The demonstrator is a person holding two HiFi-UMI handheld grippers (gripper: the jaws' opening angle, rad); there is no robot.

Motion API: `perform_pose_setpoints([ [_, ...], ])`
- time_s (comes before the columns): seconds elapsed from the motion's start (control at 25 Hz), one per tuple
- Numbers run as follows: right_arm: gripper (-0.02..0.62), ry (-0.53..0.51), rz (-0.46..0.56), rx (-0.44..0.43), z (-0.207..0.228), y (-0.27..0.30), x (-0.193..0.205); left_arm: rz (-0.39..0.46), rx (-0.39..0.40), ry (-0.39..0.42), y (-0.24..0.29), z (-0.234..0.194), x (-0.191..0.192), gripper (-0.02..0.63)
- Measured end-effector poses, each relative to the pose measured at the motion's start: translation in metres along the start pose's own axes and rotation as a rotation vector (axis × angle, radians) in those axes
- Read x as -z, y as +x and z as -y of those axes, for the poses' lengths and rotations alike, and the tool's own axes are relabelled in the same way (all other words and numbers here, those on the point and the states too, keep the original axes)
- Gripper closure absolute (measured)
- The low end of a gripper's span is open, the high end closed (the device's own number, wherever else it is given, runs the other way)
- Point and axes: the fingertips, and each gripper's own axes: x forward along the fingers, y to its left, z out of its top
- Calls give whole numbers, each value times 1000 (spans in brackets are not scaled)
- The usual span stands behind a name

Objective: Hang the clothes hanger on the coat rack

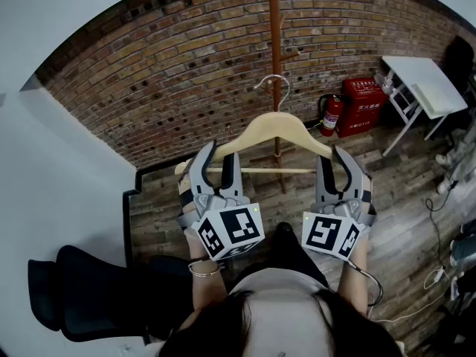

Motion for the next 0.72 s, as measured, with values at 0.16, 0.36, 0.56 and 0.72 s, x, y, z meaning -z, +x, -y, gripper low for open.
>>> perform_pose_setpoints([
  [0.16, 471, 11, 8, -4, -3, 4, -4, -1, 1, -3, 3, -4, 5, 460],
  [0.36, 471, 6, 3, -2, -5, 15, -4, 0, 5, 3, 14, -7, 7, 460],
  [0.56, 471, 5, 2, 7, -4, 30, -7, 4, 5, 10, 29, -13, 8, 460],
  [0.72, 471, 3, 0, 8, -2, 45, -7, 4, 5, 16, 43, -16, 9, 460],
])
